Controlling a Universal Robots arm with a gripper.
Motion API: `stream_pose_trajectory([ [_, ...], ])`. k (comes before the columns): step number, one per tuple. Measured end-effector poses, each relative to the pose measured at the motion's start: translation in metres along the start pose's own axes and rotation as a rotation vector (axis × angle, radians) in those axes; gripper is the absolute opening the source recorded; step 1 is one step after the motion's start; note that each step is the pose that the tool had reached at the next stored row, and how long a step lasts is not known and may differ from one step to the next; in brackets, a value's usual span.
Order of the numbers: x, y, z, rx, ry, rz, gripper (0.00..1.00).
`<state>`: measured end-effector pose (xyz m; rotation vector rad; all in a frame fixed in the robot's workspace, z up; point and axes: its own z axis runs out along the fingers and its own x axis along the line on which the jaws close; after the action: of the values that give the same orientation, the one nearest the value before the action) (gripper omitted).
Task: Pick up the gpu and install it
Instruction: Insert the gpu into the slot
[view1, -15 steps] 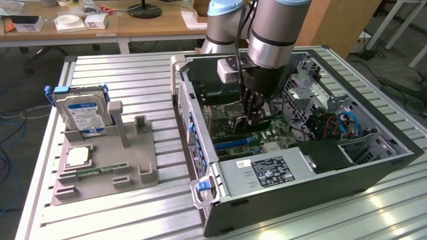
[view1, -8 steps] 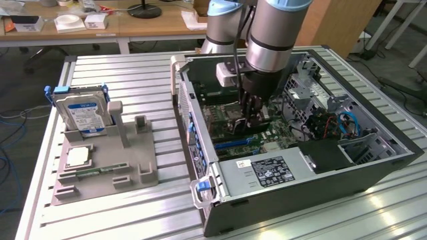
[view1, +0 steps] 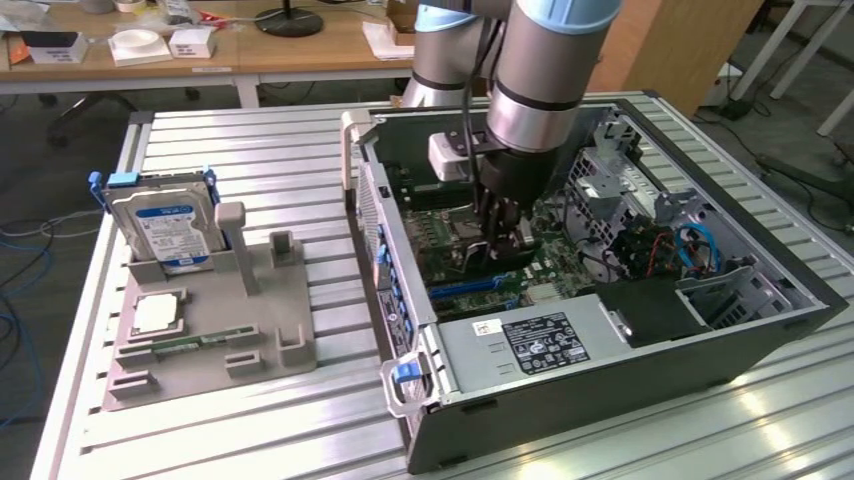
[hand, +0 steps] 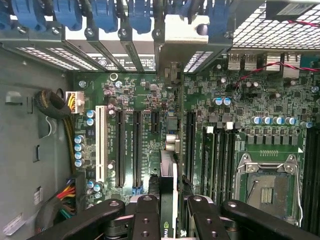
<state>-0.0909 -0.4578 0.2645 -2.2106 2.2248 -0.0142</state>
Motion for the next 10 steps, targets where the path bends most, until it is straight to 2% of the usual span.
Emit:
stream_pose_trajectory([
  [10, 0.0001, 0.0051, 0.0055, -0.0001, 0.0002, 0.000, 0.26],
])
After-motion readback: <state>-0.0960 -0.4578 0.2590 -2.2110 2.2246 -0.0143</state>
